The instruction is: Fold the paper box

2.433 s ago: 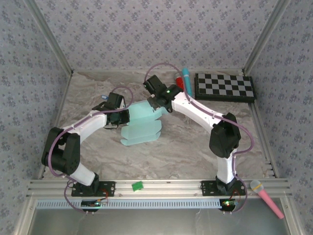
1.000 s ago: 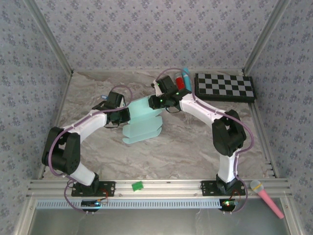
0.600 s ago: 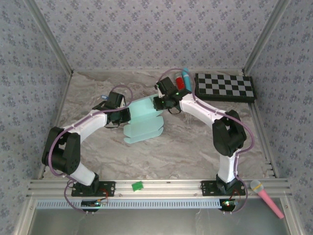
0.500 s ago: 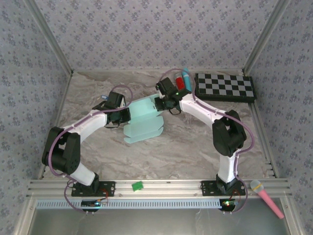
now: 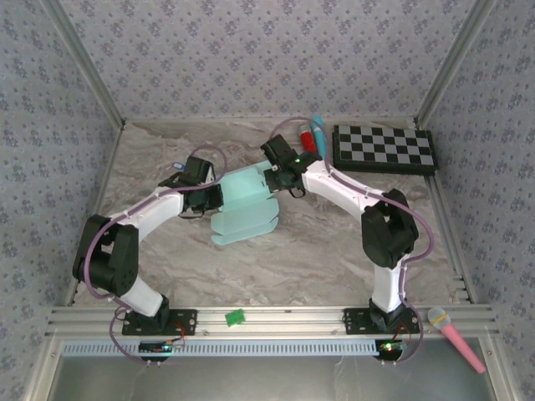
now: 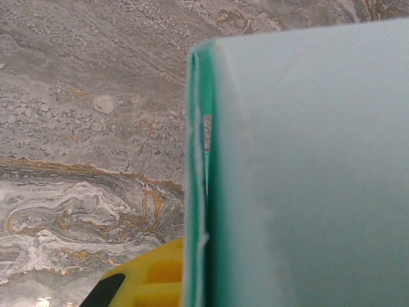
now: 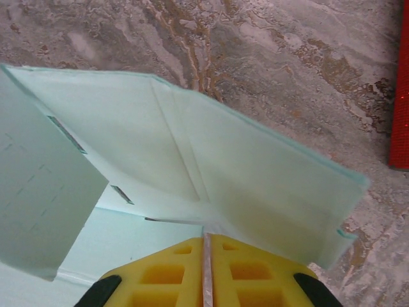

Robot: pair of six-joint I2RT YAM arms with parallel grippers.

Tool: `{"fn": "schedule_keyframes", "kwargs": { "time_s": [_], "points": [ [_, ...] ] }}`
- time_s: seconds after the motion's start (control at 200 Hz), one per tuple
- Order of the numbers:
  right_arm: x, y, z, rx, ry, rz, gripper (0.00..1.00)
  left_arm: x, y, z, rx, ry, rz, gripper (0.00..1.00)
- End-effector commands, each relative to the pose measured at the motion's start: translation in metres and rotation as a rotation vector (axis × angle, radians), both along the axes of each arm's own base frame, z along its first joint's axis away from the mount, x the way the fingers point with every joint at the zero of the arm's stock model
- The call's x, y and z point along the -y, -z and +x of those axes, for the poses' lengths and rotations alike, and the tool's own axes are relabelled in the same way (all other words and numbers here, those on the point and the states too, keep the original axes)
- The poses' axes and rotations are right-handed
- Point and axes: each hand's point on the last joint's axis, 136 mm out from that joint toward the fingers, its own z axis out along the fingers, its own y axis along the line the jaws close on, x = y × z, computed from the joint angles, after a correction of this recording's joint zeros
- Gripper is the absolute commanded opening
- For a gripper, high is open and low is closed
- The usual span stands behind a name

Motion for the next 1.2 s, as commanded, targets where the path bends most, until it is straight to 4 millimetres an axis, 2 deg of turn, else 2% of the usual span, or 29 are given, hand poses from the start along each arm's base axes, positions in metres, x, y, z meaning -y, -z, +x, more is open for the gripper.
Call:
{"fn": "schedule_keyframes", "kwargs": {
  "time_s": [0.0,0.395,0.724,1.199],
  "points": [
    [0.008,0.006,0.002,-0.009,0.016,-0.071,0.11,0.006,-0.011,0.008,0.024,0.020,-0.015,0.00],
    [0.002,0.021,-0.005,-0.062,-0.002,-0.054,0.13,0.007,-0.011,0.009,0.027,0.018,-0.020,0.00],
    [-0.018,0.011,-0.005,-0.069,-0.039,0.115,0.15,0.007,-0.008,0.008,0.021,0.018,-0.019,0.00],
    [-0.040,0.014,-0.008,-0.124,-0.105,0.314,0.18,0.009,-0.006,0.009,0.017,0.018,-0.025,0.00]
  ]
}}
